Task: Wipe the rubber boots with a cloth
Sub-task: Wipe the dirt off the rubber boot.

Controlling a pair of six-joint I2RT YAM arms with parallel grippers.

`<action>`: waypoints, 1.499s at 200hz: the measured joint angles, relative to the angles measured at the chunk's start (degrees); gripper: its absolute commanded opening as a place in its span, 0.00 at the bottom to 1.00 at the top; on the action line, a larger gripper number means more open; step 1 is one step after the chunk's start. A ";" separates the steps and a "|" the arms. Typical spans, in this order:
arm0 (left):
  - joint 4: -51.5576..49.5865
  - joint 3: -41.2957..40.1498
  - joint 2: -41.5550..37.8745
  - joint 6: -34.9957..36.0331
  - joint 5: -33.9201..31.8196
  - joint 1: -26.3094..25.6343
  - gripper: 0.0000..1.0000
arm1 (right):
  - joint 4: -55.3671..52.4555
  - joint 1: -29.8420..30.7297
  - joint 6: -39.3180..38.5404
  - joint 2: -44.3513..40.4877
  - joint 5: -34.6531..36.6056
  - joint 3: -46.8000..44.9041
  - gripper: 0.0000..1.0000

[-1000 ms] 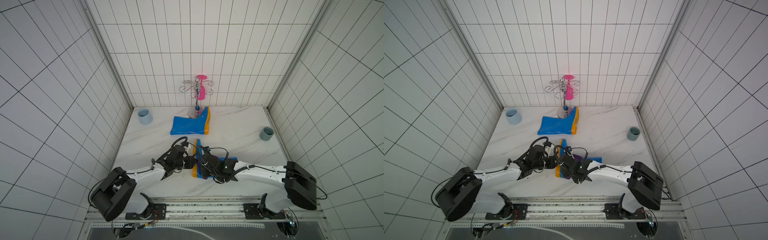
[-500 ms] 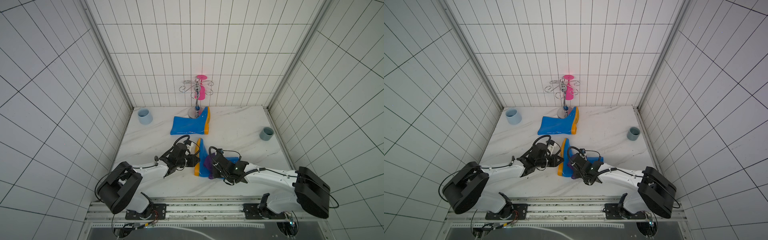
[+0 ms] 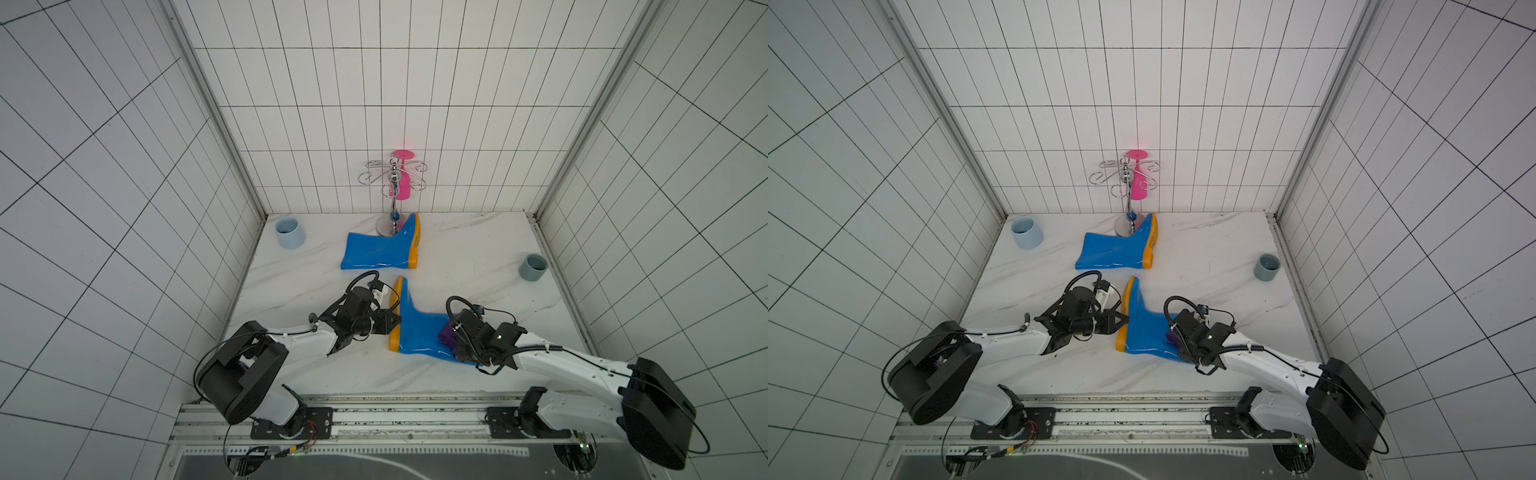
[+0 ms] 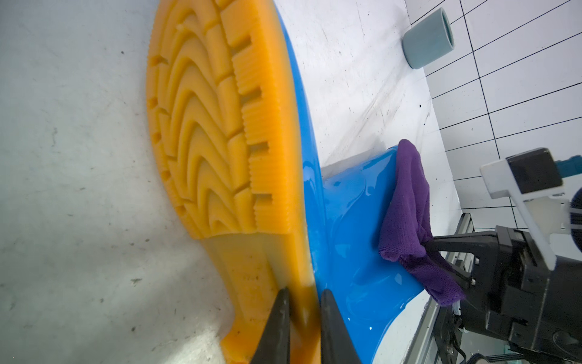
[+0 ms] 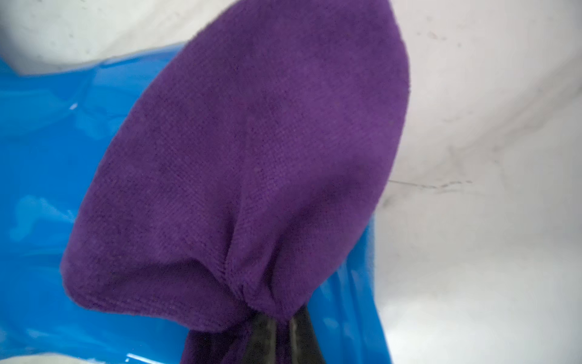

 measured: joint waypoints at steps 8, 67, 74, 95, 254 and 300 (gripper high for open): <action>0.13 -0.02 0.11 0.07 0.20 0.07 0.14 | -0.66 0.00 0.66 -0.24 0.00 0.00 0.00; 2.08 -0.55 0.90 0.50 2.23 0.94 0.14 | -6.49 0.55 3.50 -6.64 3.50 0.13 0.00; 2.43 -0.55 1.16 0.61 2.49 0.98 0.14 | -6.99 0.96 3.19 -8.35 4.42 0.24 0.00; 3.54 -0.48 1.95 0.70 3.28 1.14 0.14 | -7.65 3.91 1.33 -10.19 6.32 1.18 0.00; 5.66 -0.87 2.67 0.94 3.72 1.16 0.14 | 9.62 29.33 -10.14 14.36 12.59 18.64 0.00; 5.73 -0.87 2.75 1.09 3.74 1.16 0.14 | 13.25 30.08 -4.74 17.35 9.84 15.54 0.00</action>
